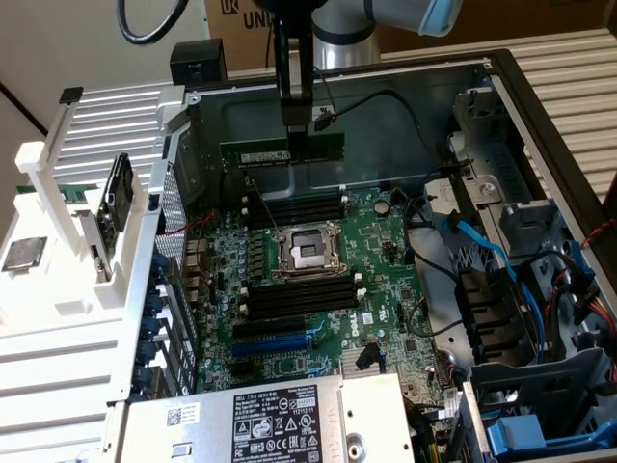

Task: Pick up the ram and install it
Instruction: 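Pick up the ram and move it above insertion slot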

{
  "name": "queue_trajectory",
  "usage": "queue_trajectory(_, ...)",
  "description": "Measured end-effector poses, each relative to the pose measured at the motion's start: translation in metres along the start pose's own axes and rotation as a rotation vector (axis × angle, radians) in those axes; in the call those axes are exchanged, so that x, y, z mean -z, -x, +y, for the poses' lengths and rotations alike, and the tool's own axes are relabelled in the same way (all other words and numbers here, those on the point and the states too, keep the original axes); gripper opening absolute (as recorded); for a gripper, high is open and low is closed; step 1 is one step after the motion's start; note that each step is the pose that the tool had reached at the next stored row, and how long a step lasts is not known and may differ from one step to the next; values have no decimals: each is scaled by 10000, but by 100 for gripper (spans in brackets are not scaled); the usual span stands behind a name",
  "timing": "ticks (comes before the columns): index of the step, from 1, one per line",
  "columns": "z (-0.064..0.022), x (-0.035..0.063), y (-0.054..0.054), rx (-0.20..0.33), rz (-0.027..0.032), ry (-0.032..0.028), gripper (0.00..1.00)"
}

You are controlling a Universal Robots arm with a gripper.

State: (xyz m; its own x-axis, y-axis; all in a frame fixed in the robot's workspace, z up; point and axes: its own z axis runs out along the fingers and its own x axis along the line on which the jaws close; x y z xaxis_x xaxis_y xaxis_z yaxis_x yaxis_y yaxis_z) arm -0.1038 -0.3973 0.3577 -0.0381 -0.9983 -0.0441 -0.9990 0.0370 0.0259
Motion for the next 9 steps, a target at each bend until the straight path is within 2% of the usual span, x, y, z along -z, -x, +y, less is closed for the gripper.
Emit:
queue_trajectory(2, -7, -8, 30, -3, 108, -38, 13)
queue_trajectory(4, -9, -12, 56, -3, 186, -156, 13)
queue_trajectory(7, -9, -26, 56, -14, 220, -381, 13)
queue_trajectory(9, -9, -44, 55, -28, 224, -471, 13)
